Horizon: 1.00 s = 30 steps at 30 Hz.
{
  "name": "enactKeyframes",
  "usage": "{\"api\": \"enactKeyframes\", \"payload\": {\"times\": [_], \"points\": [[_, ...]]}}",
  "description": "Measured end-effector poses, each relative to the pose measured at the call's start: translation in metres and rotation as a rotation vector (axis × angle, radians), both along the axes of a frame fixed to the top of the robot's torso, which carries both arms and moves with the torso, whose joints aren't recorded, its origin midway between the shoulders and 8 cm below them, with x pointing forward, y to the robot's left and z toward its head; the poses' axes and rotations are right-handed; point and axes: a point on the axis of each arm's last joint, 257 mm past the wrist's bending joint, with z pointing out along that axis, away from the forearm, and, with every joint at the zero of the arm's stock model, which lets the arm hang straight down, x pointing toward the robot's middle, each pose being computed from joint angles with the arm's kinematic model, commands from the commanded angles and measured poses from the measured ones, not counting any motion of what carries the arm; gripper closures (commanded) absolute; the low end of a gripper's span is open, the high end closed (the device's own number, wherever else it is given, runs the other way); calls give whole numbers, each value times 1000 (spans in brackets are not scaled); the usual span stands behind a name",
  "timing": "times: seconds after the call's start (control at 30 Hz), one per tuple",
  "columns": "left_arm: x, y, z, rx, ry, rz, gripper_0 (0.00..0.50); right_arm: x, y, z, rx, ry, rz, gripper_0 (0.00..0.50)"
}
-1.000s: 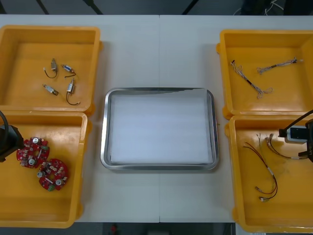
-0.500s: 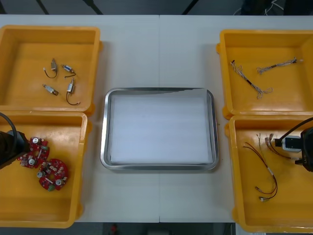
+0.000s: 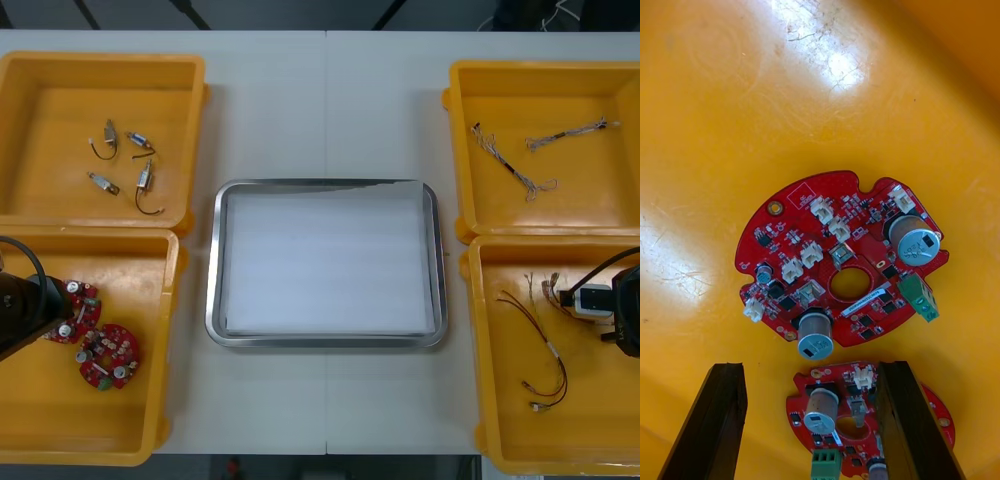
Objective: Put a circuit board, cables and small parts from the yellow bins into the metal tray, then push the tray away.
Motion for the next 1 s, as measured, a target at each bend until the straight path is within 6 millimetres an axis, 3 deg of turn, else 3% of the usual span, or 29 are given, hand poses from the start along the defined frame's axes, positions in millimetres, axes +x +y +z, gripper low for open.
{"api": "enactKeyframes", "payload": {"times": [0.27, 0.33, 0.37, 0.47, 0.5, 0.67, 1.0], "points": [[-3, -4, -11, 6, 2, -23, 0, -1, -4, -2, -2, 5, -10, 33], [-3, -5, -13, 5, 1, -26, 0, -1, -4, -2, -2, 5, -10, 188], [-3, -5, -14, 6, 2, -28, 0, -1, -4, -2, -2, 5, -10, 313], [-5, -3, -20, 17, 8, -28, 0, -1, -4, -3, -2, 6, -10, 463], [-6, -2, -23, 19, 14, -26, 0, -2, -4, -3, -2, 7, -10, 485], [-12, 0, -33, 18, 36, -17, 0, -3, -4, -4, -3, 11, -8, 500], [-11, 0, -34, 15, 35, -14, 0, -4, 0, -3, 15, 21, -10, 500]]}}
